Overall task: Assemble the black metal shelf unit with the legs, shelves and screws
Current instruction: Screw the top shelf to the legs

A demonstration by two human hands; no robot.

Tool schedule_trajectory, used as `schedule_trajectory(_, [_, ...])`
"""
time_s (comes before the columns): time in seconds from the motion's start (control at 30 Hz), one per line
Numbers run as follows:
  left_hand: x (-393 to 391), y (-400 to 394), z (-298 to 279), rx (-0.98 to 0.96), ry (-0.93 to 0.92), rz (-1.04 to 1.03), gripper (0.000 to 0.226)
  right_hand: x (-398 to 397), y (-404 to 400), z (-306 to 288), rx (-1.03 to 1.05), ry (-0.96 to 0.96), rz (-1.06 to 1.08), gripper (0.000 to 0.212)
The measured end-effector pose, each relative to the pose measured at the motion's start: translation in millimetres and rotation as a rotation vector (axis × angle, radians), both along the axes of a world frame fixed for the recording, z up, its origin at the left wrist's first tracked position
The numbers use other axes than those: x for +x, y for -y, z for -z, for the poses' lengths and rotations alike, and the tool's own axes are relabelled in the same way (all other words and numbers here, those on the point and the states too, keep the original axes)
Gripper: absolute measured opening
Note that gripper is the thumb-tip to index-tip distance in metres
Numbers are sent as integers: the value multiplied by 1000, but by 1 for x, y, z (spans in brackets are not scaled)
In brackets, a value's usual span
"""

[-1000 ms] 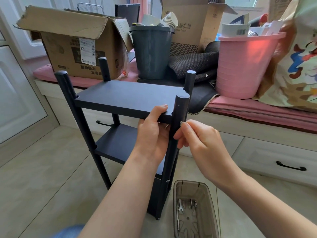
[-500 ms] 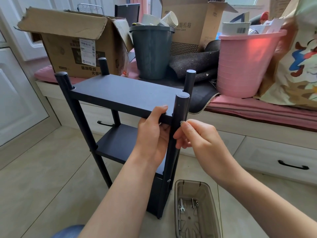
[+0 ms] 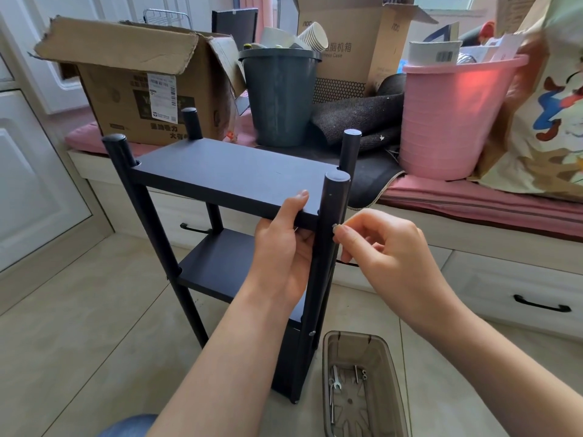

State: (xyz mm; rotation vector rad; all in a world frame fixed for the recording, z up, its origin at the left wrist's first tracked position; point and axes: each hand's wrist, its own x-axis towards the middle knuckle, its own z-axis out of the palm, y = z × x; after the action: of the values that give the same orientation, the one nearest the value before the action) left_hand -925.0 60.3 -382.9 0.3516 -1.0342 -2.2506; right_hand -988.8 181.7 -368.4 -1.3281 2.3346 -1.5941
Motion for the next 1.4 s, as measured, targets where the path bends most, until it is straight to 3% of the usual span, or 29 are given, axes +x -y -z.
schedule_trajectory(0.17, [2, 1, 1, -40, 8, 14, 19, 3, 1, 0, 2, 71, 13, 9])
schedule_trajectory(0.2, [2, 1, 2, -41, 11, 15, 23, 2, 2, 1, 14, 109, 8, 12])
schedule_trajectory(0.3, [4, 1, 1, -31, 12, 20, 37, -5, 3, 5, 77, 279, -131, 50])
schedule_trajectory(0.4, [4, 4, 3, -11, 28, 11, 42, -4, 5, 8, 65, 412, -318, 51])
schedule_trajectory(0.57, [4, 12, -6, 101, 37, -7, 14, -3, 6, 9, -39, 366, -349, 43])
schedule_trajectory(0.7, [2, 33, -21, 229, 6, -155, 10, -4, 6, 12, -60, 340, -350, 47])
schedule_trajectory(0.8, [3, 46, -25, 314, -34, -157, 11, -4, 6, 13, -73, 335, -339, 46])
schedule_trajectory(1.4, [6, 46, -17, 285, -99, -101, 13, -10, 5, 11, -56, 310, -329, 37])
